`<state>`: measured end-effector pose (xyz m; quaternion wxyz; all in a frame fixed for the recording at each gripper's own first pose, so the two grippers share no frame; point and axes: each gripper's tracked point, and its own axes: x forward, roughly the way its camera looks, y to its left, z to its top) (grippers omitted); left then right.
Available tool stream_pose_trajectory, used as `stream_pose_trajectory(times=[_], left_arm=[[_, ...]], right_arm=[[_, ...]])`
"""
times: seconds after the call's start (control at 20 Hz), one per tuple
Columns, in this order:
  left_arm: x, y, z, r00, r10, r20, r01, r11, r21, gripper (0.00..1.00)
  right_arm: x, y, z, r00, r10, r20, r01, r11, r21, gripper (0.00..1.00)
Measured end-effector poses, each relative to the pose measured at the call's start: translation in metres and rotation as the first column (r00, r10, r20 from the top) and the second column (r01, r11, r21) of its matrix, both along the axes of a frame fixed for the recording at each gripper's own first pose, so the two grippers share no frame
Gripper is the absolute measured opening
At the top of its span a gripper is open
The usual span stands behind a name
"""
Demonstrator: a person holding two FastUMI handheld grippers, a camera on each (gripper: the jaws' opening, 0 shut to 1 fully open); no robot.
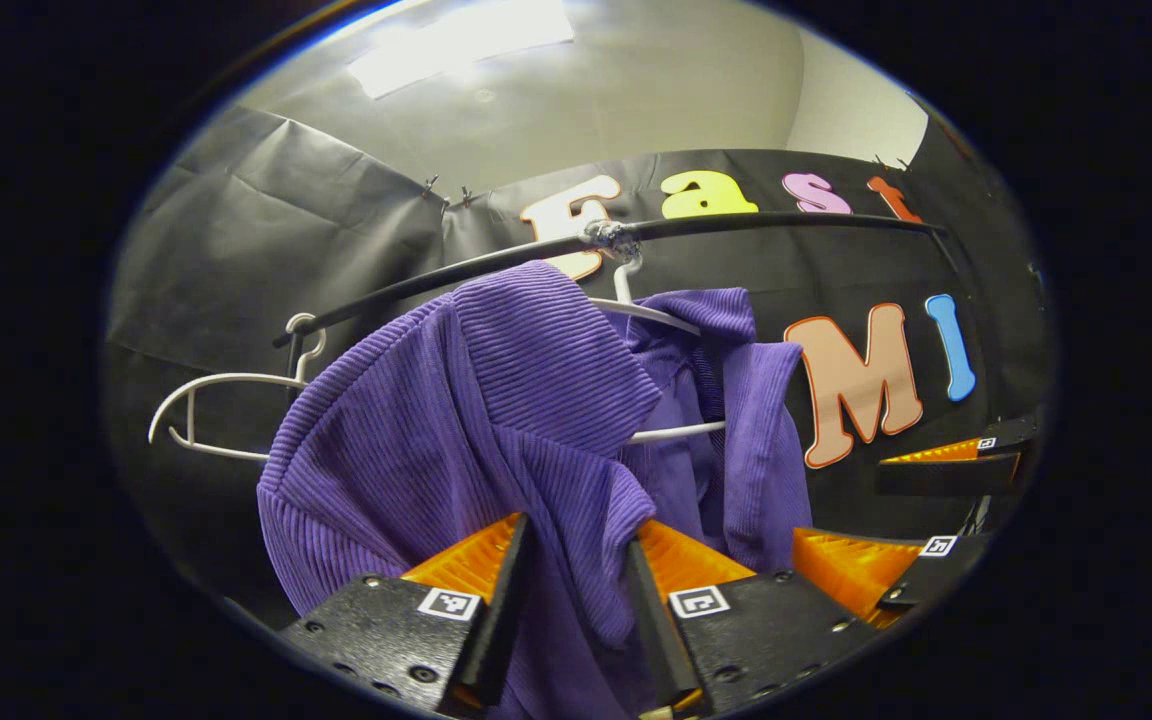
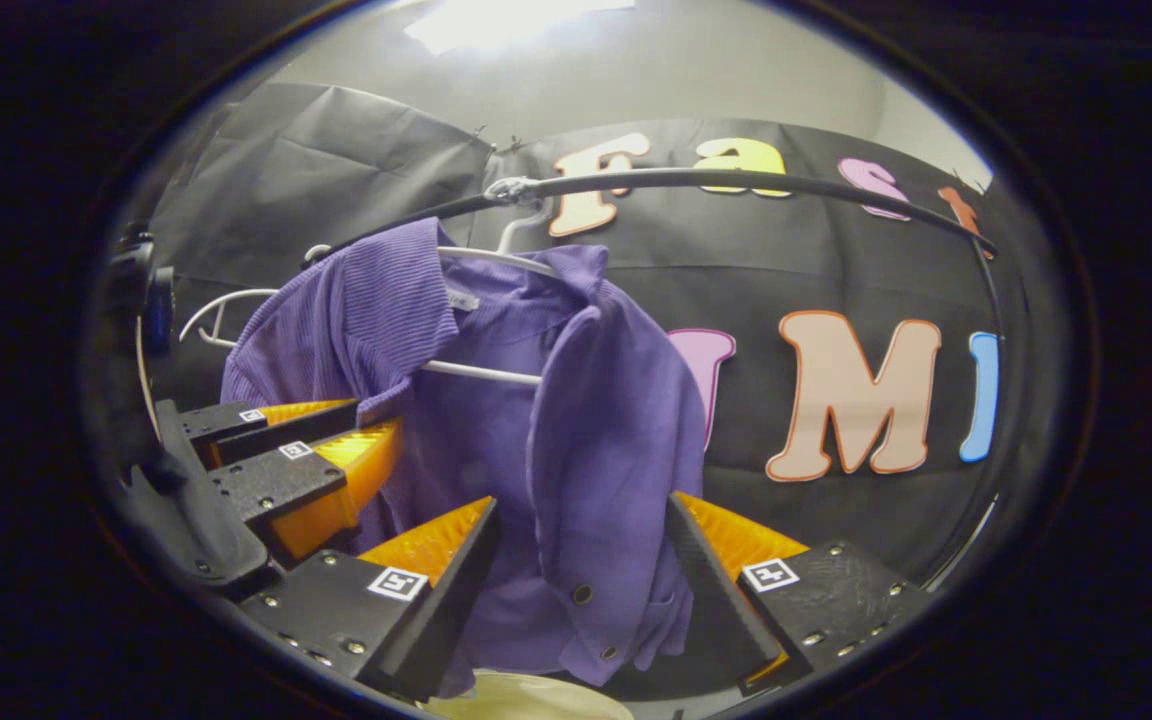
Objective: Grasp the clothes on the hanger with both hands and then place them into the laundry hamper below.
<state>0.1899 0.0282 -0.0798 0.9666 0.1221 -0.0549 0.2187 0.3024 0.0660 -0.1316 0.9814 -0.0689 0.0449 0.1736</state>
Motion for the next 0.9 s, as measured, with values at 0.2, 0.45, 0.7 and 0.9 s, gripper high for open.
stream_pose_trajectory(times=[0.2, 0.45, 0.7, 0.9], left_arm=[[-0.006, 0.005, 0.001, 0.998, -0.066, -0.017, 0.065, 0.997, -0.040, 0.01], [-0.028, -0.003, 0.006, 0.974, -0.220, -0.046, 0.213, 0.969, -0.122, 0.00], [-0.059, -0.011, 0.015, 0.933, -0.350, -0.076, 0.331, 0.924, -0.190, 0.00], [-0.091, -0.015, 0.037, 0.889, -0.453, -0.070, 0.435, 0.882, -0.182, 0.00]], right_arm=[[0.021, 0.022, -0.001, 1.000, -0.029, 0.003, 0.029, 0.999, 0.024, 0.99], [0.052, 0.022, 0.006, 0.992, -0.123, -0.029, 0.126, 0.986, 0.113, 0.93], [0.073, 0.023, 0.020, 0.988, -0.147, -0.035, 0.151, 0.972, 0.180, 0.76], [0.087, 0.022, 0.024, 0.986, -0.166, -0.025, 0.168, 0.971, 0.168, 0.09]])
